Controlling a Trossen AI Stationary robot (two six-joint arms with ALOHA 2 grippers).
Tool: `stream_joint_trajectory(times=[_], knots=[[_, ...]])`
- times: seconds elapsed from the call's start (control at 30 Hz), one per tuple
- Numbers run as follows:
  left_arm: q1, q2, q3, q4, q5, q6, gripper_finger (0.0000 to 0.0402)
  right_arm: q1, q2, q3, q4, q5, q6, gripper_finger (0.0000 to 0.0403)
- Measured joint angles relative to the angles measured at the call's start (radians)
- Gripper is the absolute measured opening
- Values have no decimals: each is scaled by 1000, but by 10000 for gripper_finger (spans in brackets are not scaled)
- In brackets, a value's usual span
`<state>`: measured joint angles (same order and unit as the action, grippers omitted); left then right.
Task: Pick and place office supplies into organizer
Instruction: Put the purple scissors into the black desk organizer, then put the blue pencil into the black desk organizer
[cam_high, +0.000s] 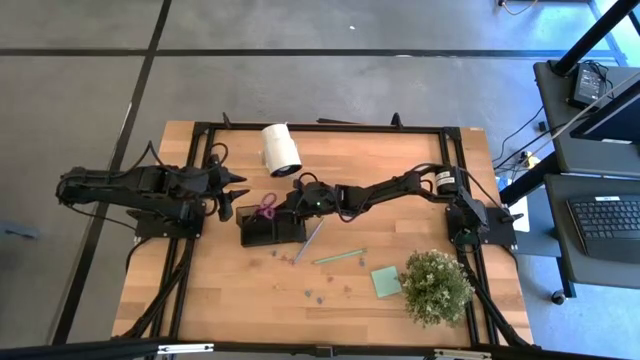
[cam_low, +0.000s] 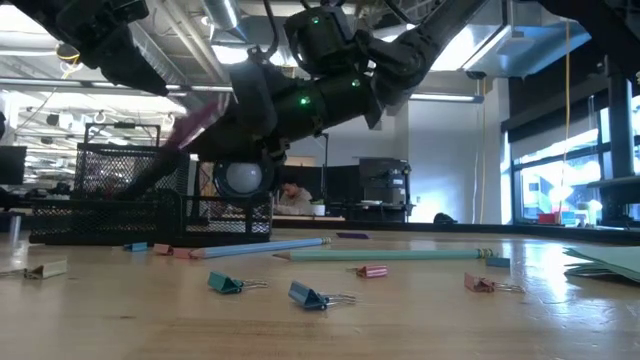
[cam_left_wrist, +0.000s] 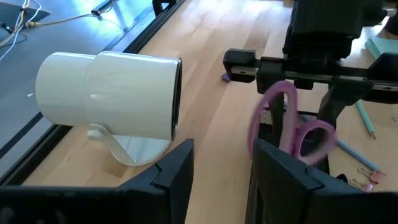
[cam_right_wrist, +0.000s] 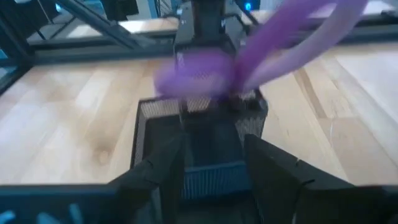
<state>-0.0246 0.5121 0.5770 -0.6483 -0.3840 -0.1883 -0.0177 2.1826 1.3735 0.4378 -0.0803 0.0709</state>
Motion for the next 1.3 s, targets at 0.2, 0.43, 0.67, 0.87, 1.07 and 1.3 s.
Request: stream_joint_trajectory(times=[0.2, 0.43, 0.67, 0.87, 1.07, 1.3], knots=[[0, 0, 0, 0, 0, 0, 156, 0, -21, 0, -112, 0, -31, 186], [0, 0, 0, -1, 1, 0, 156, 0, -140, 1, -323, 0, -55, 186], [0, 0, 0, -4, 2, 0, 156, 2, -272, 2, -784, 1, -186, 187], [0, 0, 0, -5, 5, 0, 156, 3, -280, 0, -965, 1, -389, 187], [0, 0, 0, -5, 5, 0, 156, 1, -249, 0, -956, 1, -529, 187], [0, 1, 0, -6, 4, -10, 156, -16, -245, -5, -917, 1, -603, 187]])
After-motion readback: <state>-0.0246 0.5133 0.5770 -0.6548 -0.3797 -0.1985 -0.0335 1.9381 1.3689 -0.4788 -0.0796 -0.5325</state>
